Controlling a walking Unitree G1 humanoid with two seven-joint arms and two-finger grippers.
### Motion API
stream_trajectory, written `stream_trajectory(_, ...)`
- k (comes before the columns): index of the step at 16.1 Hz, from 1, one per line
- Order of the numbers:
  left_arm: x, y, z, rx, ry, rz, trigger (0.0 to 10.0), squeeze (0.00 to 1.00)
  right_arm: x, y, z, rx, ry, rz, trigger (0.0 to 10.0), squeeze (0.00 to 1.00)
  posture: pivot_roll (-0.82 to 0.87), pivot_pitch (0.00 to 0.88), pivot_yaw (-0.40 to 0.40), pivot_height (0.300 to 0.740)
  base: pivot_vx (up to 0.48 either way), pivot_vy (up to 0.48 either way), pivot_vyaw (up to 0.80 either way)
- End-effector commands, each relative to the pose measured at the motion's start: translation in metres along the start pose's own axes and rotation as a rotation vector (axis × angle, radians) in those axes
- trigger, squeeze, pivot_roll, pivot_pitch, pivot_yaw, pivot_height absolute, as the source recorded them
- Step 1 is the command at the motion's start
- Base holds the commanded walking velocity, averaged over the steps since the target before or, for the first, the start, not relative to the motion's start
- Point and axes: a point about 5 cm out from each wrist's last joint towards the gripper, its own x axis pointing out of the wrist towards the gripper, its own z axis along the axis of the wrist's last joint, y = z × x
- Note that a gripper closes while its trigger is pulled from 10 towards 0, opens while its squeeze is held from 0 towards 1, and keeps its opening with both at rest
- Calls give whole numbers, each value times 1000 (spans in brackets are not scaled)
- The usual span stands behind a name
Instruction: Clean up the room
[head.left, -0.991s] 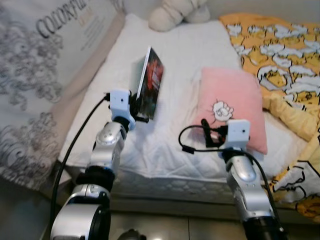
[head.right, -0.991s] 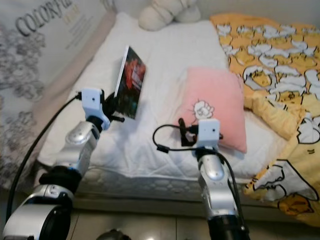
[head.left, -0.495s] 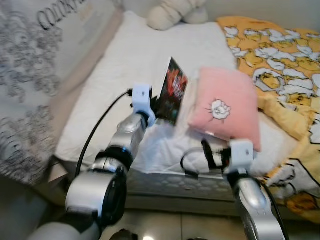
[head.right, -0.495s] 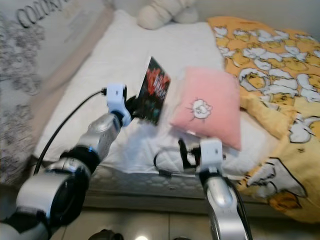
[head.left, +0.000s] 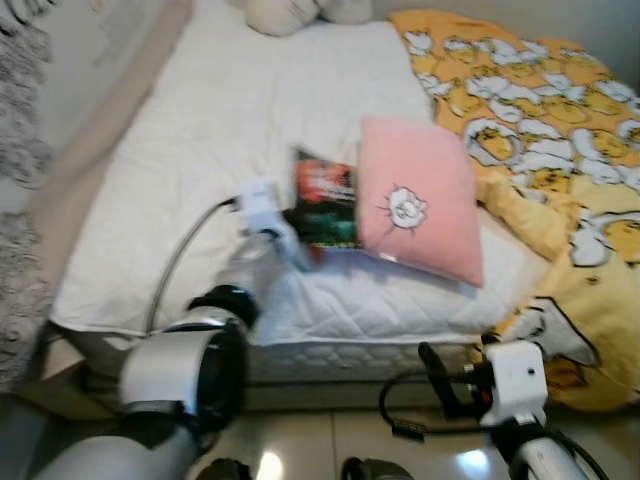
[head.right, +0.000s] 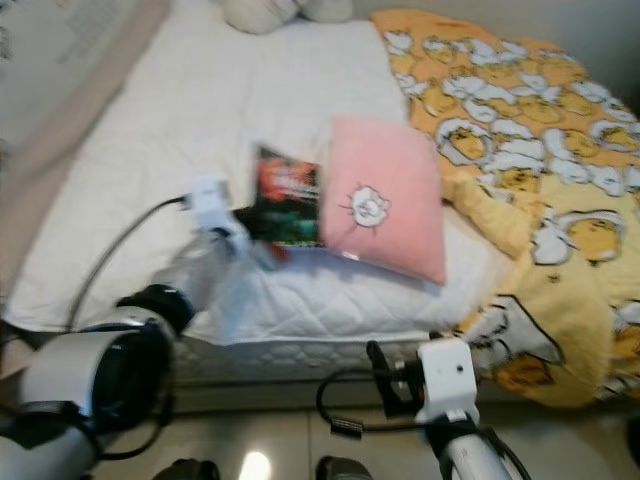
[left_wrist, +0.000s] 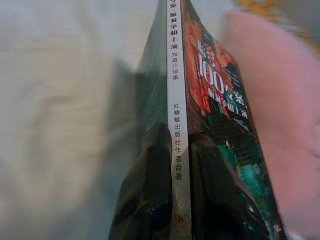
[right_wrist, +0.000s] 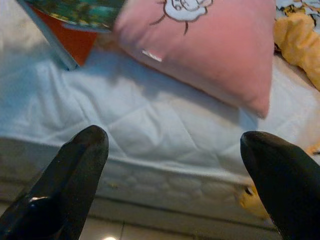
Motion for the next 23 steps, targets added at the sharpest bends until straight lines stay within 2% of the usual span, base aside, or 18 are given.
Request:
stream_trajectory(1,1,4,15,66,-49,21,10000,0,-5,-1,2,-4,12,8,10000,0,-305,99,-131,740,0,0,0)
stream_trajectory(3,-2,24,22,179,-47,56,10000,0,-10,-2,3,-6,35,7,10000,0,-304,96,-134,740,0,0,0)
stream_trajectory(7,-5,43,29,270,-34,73,10000,0,-10,-4,4,-16,57,13,10000,0,-289,93,-146,740,0,0,0)
stream_trajectory(10,-4,39,28,320,-26,44,10000,0,-10,-5,7,-26,64,24,10000,0,-307,103,-157,740,0,0,0)
stream_trajectory(11,-5,46,31,355,-33,85,10000,1000,-13,-8,7,-37,74,21,10000,0,-317,105,-163,740,0,0,0)
stream_trajectory(16,-7,57,41,369,-60,148,10000,1000,-10,-8,6,-34,84,19,10000,0,-307,82,-150,740,0,0,0)
stream_trajectory(17,-8,58,41,345,-59,148,10000,1000,-8,-7,6,-32,81,18,10000,0,-307,78,-147,740,0,0,0)
stream_trajectory(19,-8,61,50,439,-70,151,10000,1000,-1,-6,7,-25,72,14,10000,0,-292,53,-129,740,0,0,0)
stream_trajectory(20,-9,62,57,549,-81,159,10000,1000,3,-5,5,-26,70,20,10000,0,-278,35,-117,740,0,0,0)
stream_trajectory(21,-10,63,59,557,-87,157,10000,1000,5,-5,5,-25,64,19,10000,0,-275,28,-112,740,0,0,0)
stream_trajectory(22,-10,64,67,524,-119,144,10000,1000,13,-5,8,-16,30,6,10000,0,-244,0,-81,740,0,0,0)
stream_trajectory(23,-10,59,69,534,-151,89,10000,0,26,-8,16,-2,-33,-40,10000,0,-210,0,-54,740,0,0,0)
